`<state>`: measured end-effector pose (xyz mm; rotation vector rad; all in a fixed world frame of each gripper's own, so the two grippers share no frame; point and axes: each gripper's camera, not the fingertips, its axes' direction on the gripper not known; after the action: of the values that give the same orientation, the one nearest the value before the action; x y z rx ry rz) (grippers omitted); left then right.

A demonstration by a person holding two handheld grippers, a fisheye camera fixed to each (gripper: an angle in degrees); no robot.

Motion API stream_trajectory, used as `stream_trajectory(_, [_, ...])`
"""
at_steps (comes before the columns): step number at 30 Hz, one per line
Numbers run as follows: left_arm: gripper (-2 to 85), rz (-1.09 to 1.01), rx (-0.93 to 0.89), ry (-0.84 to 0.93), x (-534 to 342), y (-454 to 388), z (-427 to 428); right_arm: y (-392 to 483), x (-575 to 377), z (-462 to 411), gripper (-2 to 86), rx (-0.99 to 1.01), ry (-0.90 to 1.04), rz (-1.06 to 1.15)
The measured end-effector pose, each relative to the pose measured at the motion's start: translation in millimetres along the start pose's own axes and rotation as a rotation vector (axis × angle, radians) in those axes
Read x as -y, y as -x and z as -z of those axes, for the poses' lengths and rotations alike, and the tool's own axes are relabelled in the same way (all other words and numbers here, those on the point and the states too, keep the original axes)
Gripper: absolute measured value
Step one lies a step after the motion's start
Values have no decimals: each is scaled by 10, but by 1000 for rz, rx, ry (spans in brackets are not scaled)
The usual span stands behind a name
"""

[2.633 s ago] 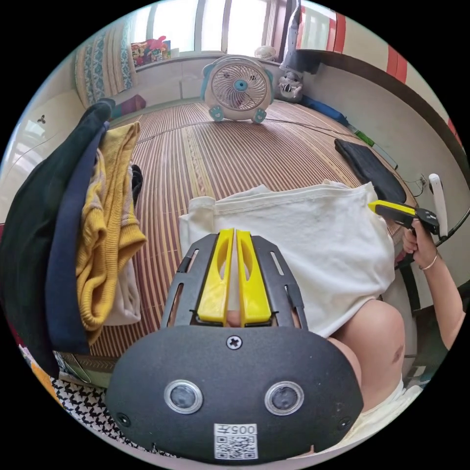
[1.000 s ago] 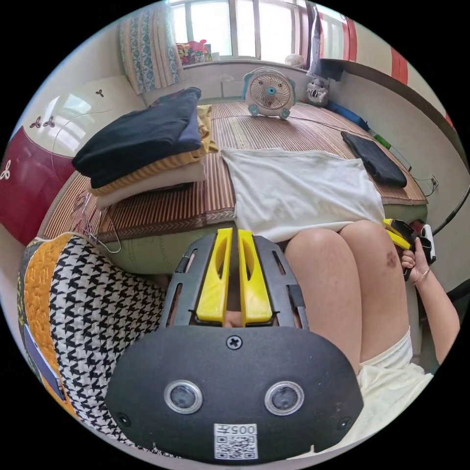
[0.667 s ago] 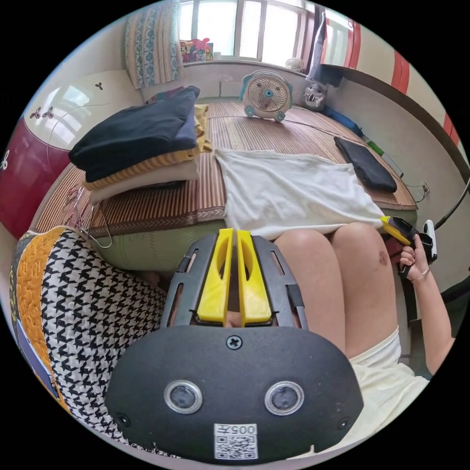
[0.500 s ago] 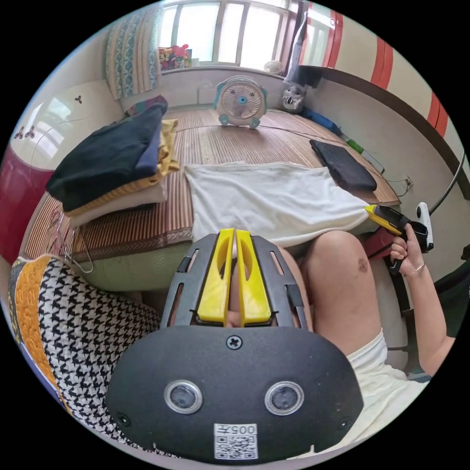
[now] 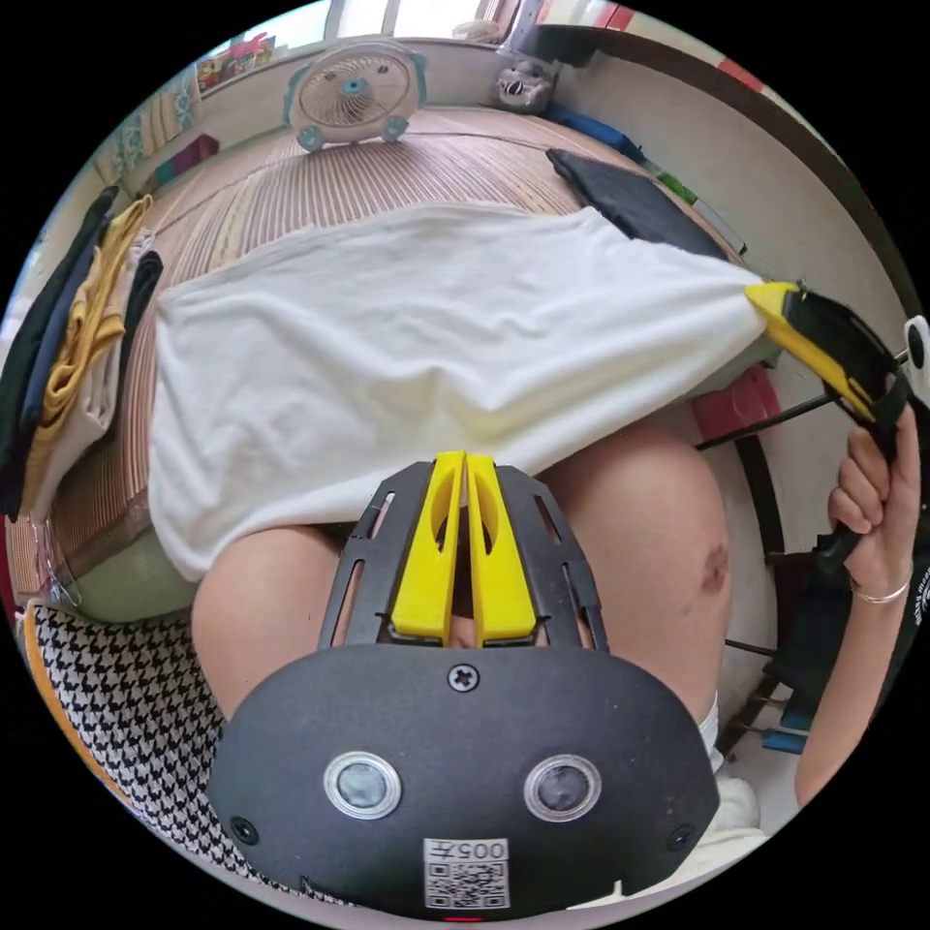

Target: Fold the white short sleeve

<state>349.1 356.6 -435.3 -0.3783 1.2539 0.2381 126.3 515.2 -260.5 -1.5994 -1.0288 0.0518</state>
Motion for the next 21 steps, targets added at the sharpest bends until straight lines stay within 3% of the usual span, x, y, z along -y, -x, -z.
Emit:
stream_trajectory(7, [-5,25,-102,-11,-105,304,83,587,45,-199,-11,-72,29,95])
stream_trajectory(13, [-6,31,-127,-221,-761,899,894,1259,113,-404,-10,-166,37,213])
stream_trajectory(21, [-2,334,-10,-224,-1760,2197,1072,2531,61,-979,-11,-202,53,458])
